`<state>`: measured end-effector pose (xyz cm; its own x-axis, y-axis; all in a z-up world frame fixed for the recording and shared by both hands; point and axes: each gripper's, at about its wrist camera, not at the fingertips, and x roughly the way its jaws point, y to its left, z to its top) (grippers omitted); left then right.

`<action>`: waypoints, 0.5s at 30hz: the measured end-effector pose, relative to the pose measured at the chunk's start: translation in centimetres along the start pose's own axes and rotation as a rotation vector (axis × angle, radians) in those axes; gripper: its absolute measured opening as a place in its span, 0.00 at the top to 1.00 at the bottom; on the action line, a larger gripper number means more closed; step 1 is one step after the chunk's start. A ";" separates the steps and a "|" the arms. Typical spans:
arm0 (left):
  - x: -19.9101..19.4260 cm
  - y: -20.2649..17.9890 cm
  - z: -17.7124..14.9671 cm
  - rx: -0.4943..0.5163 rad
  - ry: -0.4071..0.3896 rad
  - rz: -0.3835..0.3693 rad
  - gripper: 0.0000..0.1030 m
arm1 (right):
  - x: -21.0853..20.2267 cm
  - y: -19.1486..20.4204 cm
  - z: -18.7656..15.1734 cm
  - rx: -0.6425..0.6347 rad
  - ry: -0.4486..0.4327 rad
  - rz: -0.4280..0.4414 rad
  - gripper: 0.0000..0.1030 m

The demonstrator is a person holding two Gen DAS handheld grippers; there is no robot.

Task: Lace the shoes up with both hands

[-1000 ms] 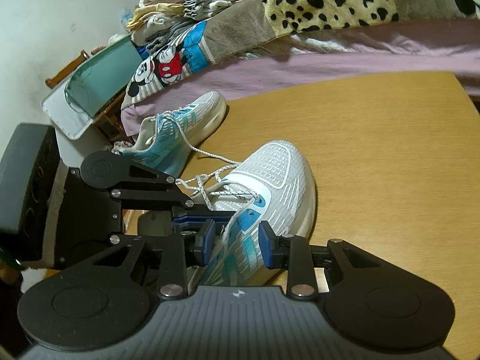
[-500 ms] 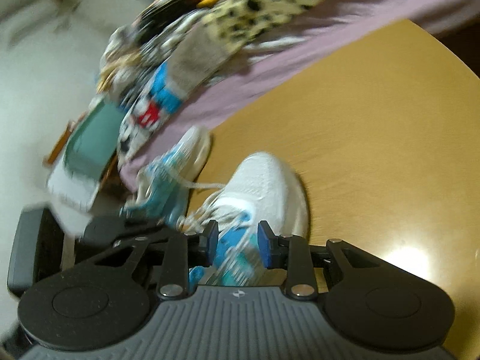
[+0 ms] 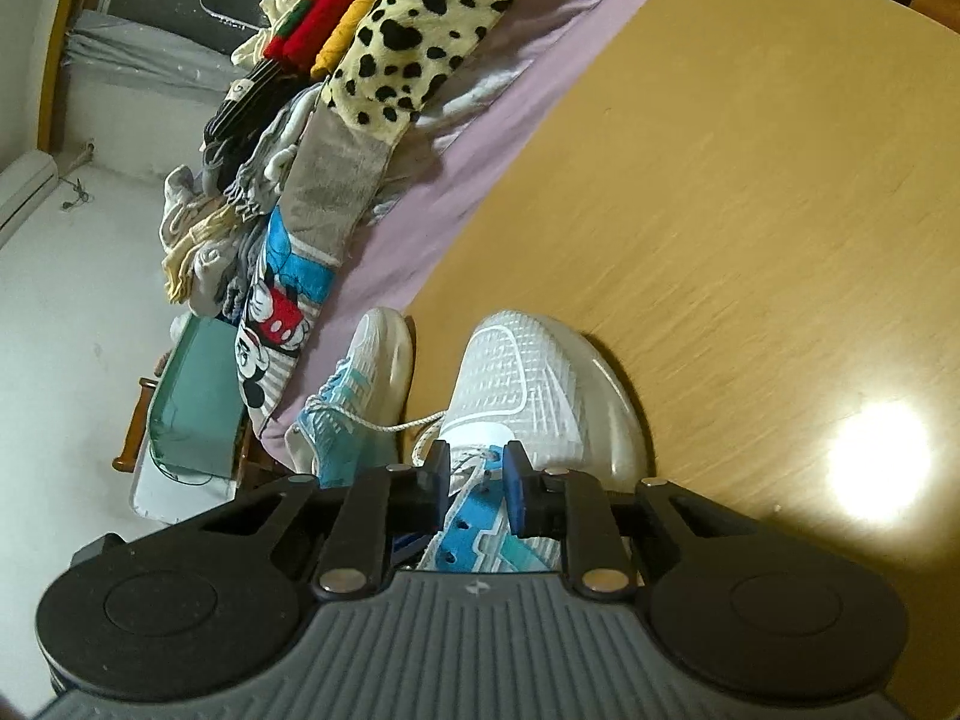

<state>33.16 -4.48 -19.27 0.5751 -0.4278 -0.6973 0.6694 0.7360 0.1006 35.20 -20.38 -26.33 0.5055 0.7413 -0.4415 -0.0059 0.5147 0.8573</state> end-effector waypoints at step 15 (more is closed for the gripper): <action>-2.1 1.2 0.5 -0.020 -0.027 -0.002 0.93 | -0.1 0.5 -0.5 -0.035 -0.061 -0.031 0.96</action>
<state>32.96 -3.00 -17.34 0.5866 -0.4427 -0.6782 0.6612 0.7454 0.0852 34.70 -19.92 -26.01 0.5578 0.6977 -0.4495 -0.0192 0.5523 0.8334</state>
